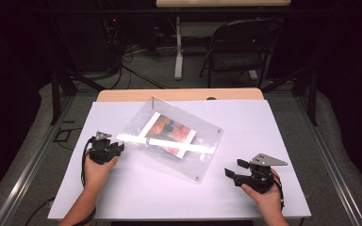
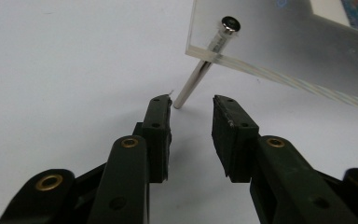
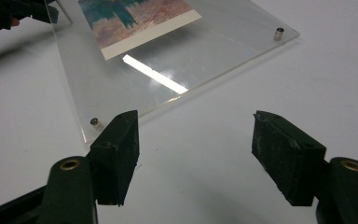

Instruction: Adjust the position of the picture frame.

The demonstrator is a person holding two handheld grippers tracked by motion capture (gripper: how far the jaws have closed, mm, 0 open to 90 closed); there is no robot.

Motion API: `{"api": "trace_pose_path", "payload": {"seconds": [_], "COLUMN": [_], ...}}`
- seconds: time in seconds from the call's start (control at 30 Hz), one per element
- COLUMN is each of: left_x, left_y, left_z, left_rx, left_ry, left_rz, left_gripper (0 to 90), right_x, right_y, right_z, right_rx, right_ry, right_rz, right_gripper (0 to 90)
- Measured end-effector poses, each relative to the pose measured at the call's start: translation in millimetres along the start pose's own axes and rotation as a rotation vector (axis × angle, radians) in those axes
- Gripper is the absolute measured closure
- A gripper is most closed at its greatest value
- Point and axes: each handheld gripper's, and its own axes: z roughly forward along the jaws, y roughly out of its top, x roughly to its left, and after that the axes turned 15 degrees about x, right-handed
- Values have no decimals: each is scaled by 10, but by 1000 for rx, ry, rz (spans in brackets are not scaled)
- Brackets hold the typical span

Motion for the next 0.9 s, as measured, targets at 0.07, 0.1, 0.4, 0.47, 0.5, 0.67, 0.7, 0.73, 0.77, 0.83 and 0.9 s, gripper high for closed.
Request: {"api": "trace_pose_path", "payload": {"seconds": [0.07,0.1,0.4,0.47,0.5,0.67,0.7,0.73,0.77,0.83,0.9], "left_x": [7,11,7,0,-3,-18,-18,-15,-11,-4,-11], "left_y": [28,40,140,145,152,171,171,170,166,160,155], "left_z": [30,46,130,140,153,176,177,178,178,174,166], "left_rx": [2,-1,-22,-22,-20,-21,-22,-22,-26,-27,-29], "left_ry": [8,10,10,9,7,11,12,12,9,3,-8], "left_rz": [2,-1,25,26,31,40,42,46,51,61,67], "left_gripper": [663,664,709,719,744,780,783,786,787,792,812], "right_x": [-1,-1,-8,-9,-11,-14,-14,-14,-14,-14,-14], "right_y": [0,-1,-5,-6,-8,-9,-9,-9,-9,-8,-8], "right_z": [-1,-1,-5,-4,-2,-1,0,-1,0,2,7], "right_rx": [-1,-3,8,7,3,4,4,8,8,10,8], "right_ry": [1,1,5,6,8,11,11,13,13,13,13], "right_rz": [2,5,10,11,11,12,12,13,13,9,10], "right_gripper": [321,321,321,321,321,321,321,321,321,321,321]}}
